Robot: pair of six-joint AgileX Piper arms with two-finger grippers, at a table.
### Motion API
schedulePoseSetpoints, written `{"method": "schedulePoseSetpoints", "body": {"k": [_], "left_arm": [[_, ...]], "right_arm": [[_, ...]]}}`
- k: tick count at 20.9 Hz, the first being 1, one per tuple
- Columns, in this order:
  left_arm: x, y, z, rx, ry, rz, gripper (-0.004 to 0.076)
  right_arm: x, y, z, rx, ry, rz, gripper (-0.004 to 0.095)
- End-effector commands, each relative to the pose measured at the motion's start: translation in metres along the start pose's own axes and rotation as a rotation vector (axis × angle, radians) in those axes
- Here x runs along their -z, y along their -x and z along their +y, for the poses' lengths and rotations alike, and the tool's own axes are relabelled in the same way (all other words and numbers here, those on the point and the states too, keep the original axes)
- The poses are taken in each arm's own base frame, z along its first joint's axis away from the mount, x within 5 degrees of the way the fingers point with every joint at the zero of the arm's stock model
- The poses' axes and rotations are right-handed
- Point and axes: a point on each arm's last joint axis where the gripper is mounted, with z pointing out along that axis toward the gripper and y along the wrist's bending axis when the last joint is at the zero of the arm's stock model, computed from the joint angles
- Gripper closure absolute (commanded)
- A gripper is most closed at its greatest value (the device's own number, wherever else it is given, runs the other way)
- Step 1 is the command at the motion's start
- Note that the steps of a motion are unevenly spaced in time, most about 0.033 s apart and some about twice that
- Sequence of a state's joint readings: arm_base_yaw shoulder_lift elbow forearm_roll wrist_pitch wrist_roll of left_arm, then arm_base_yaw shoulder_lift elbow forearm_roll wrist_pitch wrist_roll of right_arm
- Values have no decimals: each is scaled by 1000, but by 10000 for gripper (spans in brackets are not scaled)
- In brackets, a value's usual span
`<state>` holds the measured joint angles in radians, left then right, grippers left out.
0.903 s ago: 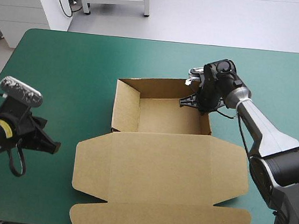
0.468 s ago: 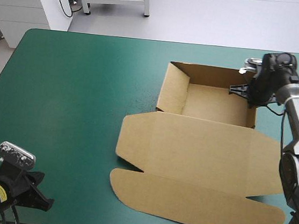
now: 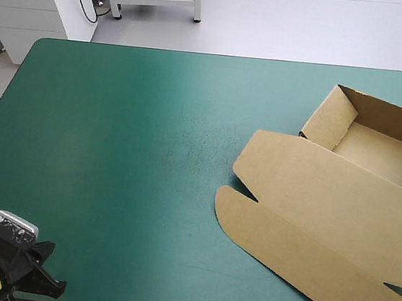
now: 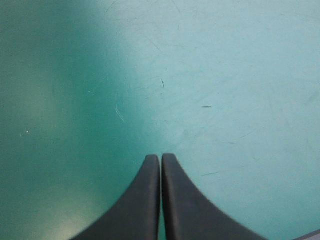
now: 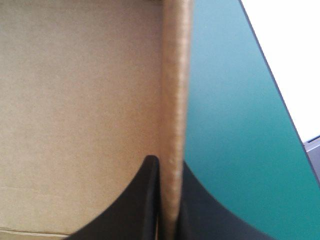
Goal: Fold the box
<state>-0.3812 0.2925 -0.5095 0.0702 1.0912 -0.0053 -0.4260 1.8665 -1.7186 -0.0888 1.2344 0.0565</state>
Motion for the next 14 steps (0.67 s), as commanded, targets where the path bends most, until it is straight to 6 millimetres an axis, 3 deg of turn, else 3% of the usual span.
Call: {"method": "schedulePoseSetpoints", "body": {"k": [1,2,4,8,14], "left_arm": [[4,10,1,2,2,-71,731],[4,10,1,2,2,-71,731],[4,10,1,2,2,-71,731],[4,10,1,2,2,-71,731],[4,10,1,-9,3,-69,731]], "right_arm": [[33,-3,-12,47,-57,-75,749],[33,-3,-11,62,-49,-75,646],[33,-3,-7,109,-10,-74,539],[36,-4,-3,132,42,-83,523],[86,-18,-6,138,44,-205,529]]}}
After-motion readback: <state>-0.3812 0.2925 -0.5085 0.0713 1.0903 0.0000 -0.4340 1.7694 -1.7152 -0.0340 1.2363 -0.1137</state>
